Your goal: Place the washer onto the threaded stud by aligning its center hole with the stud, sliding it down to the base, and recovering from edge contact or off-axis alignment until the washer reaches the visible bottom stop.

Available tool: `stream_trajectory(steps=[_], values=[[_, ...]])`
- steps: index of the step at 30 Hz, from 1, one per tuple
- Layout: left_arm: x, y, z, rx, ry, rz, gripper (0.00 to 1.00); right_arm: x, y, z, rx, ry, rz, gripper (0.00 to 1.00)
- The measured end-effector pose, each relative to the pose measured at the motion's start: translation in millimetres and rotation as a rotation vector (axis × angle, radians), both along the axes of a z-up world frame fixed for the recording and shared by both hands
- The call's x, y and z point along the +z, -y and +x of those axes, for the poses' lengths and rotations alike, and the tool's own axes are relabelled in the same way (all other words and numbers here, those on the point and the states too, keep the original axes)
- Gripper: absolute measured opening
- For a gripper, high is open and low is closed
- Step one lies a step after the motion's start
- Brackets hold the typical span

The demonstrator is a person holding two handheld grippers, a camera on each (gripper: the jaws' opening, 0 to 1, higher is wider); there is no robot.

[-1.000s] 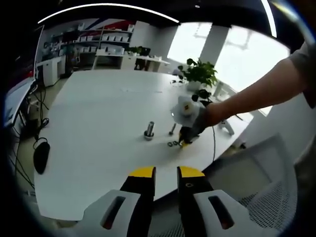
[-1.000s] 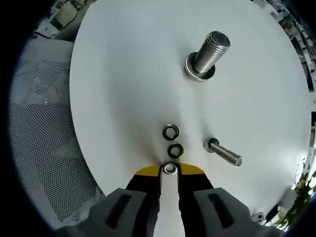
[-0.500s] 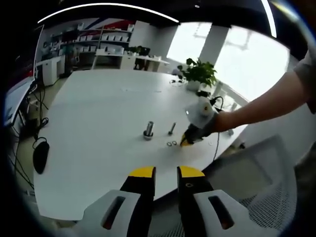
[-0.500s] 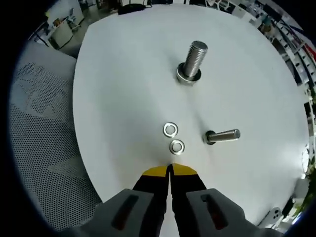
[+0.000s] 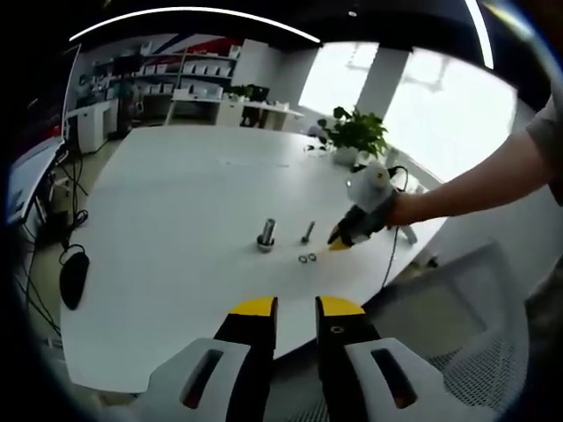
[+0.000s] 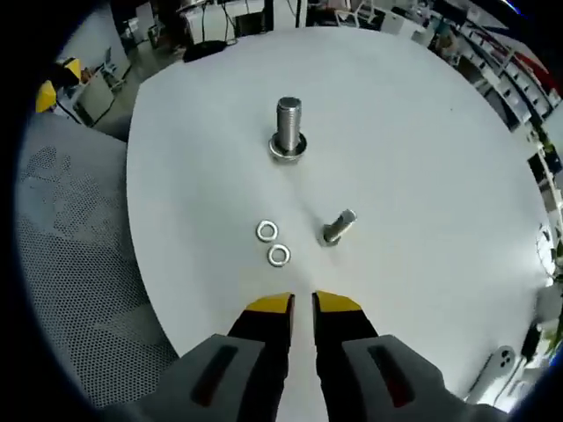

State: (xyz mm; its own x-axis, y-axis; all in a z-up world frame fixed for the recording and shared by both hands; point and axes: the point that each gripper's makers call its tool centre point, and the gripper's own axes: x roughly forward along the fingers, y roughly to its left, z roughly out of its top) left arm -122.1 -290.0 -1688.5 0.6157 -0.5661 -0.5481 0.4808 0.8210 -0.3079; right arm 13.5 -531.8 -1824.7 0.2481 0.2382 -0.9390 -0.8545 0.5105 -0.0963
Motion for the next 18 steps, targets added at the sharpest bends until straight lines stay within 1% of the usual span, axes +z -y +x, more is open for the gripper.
stream_trajectory(steps=[1, 2, 3, 4, 5, 6, 9, 10, 11, 13, 14, 16, 17, 18], values=[[0.1, 0.1, 0.0, -0.001, 0.001, 0.0, 0.15, 0.1, 4.2, 1.4, -0.003, 0.005, -0.007, 0.17], [0.1, 0.2, 0.0, -0.002, 0.002, 0.001, 0.15, 1.1, 18.3, 5.6, -0.02, 0.017, -0.024, 0.2], [0.0, 0.1, 0.0, -0.002, 0.001, 0.002, 0.15, 1.5, 25.0, 7.7, -0.034, 0.022, -0.028, 0.21], [-0.2, 0.0, -0.2, 0.0, 0.0, 0.002, 0.15, 2.7, 36.1, 9.4, -0.07, 0.022, -0.024, 0.21], [-0.3, -0.2, -0.2, 0.002, -0.001, 0.002, 0.15, 2.4, 41.2, 7.9, -0.103, 0.011, -0.017, 0.21], [-0.4, -0.6, 0.0, 0.004, 0.0, 0.003, 0.15, 2.1, 48.6, 7.6, -0.12, 0.001, -0.015, 0.21], [-1.1, -1.8, 0.2, 0.011, -0.004, 0.005, 0.15, 1.7, 68.7, 6.8, -0.136, 0.0, -0.037, 0.21], [-1.4, -2.0, 0.0, 0.012, -0.006, 0.006, 0.15, 0.5, 75.9, 4.7, -0.153, -0.014, -0.042, 0.21], [-1.5, -2.1, 0.0, 0.012, -0.007, 0.007, 0.15, -2.1, 83.0, -2.5, -0.185, -0.047, -0.054, 0.22], [-1.7, -2.2, 0.1, 0.012, -0.008, 0.009, 0.15, -3.7, 93.0, -8.5, -0.205, -0.051, -0.063, 0.22], [-2.0, -2.1, -0.1, 0.01, -0.01, 0.009, 0.15, -6.2, 102.8, -14.0, -0.222, -0.059, -0.073, 0.22], [-2.6, -1.7, -0.8, 0.008, -0.014, 0.011, 0.15, -11.6, 119.2, -29.0, -0.26, -0.104, -0.106, 0.22], [-2.8, -1.9, -0.9, 0.008, -0.015, 0.012, 0.15, -15.5, 130.4, -38.2, -0.263, -0.128, -0.134, 0.22], [-2.9, -2.1, -0.7, 0.01, -0.015, 0.012, 0.15, -17.5, 137.9, -42.1, -0.258, -0.128, -0.144, 0.22]])
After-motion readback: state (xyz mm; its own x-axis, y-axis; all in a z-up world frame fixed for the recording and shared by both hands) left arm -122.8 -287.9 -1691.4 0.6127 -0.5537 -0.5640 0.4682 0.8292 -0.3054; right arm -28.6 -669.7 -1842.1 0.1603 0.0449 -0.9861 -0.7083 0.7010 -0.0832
